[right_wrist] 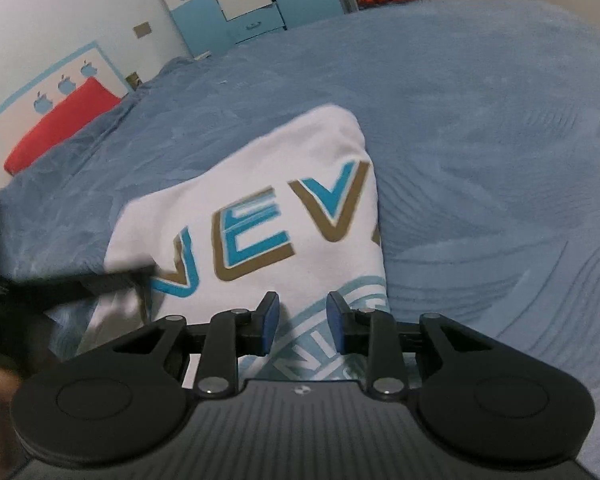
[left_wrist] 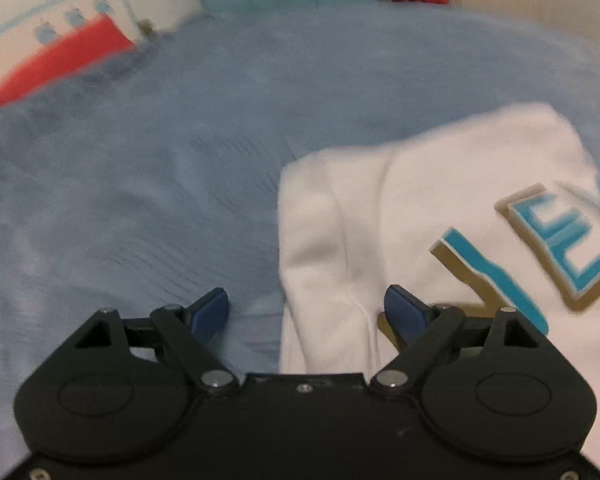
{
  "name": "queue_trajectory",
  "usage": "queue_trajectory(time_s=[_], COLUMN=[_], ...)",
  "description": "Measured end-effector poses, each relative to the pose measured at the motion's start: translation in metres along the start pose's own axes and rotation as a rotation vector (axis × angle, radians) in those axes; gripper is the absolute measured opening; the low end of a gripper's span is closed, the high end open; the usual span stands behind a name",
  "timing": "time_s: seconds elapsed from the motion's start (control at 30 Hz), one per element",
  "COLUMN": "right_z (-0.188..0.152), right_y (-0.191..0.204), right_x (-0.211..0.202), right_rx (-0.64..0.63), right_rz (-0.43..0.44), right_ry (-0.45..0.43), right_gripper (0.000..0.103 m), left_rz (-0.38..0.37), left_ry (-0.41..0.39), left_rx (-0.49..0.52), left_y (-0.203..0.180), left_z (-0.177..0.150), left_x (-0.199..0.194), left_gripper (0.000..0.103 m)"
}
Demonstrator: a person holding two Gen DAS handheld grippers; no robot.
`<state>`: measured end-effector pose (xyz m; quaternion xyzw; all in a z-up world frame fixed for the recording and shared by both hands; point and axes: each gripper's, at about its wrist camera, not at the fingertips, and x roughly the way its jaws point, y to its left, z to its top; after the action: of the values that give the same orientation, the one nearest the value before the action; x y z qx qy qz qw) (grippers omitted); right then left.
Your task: Fold small clothes
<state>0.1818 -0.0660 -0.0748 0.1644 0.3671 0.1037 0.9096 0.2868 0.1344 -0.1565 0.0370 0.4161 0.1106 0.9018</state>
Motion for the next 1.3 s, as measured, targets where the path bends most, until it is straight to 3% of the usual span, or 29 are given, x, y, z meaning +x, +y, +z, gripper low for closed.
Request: queue_trajectory(time_s=[0.13, 0.23, 0.3, 0.4, 0.53, 0.6, 0.73, 0.8, 0.87, 0.93, 1.07, 1.3], right_z=[0.005, 0.021, 0.032, 0.038, 0.027, 0.024, 0.034, 0.042, 0.047, 0.049, 0.042, -0.004], right_y=[0.006, 0.012, 0.013, 0.01, 0.007, 0.009, 0.008, 0.004, -0.002, -0.011, -0.029, -0.054], right_x=[-0.008, -0.003, 0.007, 0.031, 0.045, 0.041, 0.025, 0.011, -0.006, -0.023, -0.038, -0.019], right_rx=[-0.052, -0.082, -0.087, -0.085, -0.103, -0.133, -0.161, -0.138, -0.11, -0.089, -0.043, 0.019], right_rz=[-0.002, -0.011, -0.012, -0.023, -0.032, -0.035, 0.029, 0.052, 0.044, 0.053, 0.09, 0.122], right_ry=[-0.037, -0.061, -0.062, -0.043, -0.058, -0.066, -0.035, -0.02, -0.036, -0.053, 0.008, 0.126], right_gripper=[0.035, 0.036, 0.036, 0.036, 0.037, 0.038, 0.052, 0.062, 0.085, 0.086, 0.087, 0.087], left_rz=[0.023, 0.019, 0.022, 0.047, -0.035, -0.034, -0.025, -0.067, -0.12, -0.176, -0.206, -0.256], left_ry=[-0.018, -0.129, -0.143, -0.013, -0.019, -0.007, -0.02, -0.033, -0.028, -0.005, 0.093, 0.228], left_rx=[0.006, -0.035, -0.048, -0.014, -0.106, -0.092, -0.095, -0.118, -0.142, -0.175, -0.197, -0.211], left_y=[0.001, 0.007, 0.012, 0.009, 0.022, 0.026, 0.047, 0.056, 0.066, 0.075, 0.077, 0.057], left_z=[0.018, 0.038, 0.048, 0.055, 0.052, 0.058, 0.06, 0.058, 0.049, 0.041, 0.018, -0.017], left_x=[-0.011, -0.028, -0.018, 0.043, 0.064, 0.058, 0.018, -0.012, -0.034, -0.052, -0.064, -0.034], left_gripper=[0.086, 0.087, 0.087, 0.09, 0.094, 0.094, 0.09, 0.09, 0.09, 0.09, 0.09, 0.093])
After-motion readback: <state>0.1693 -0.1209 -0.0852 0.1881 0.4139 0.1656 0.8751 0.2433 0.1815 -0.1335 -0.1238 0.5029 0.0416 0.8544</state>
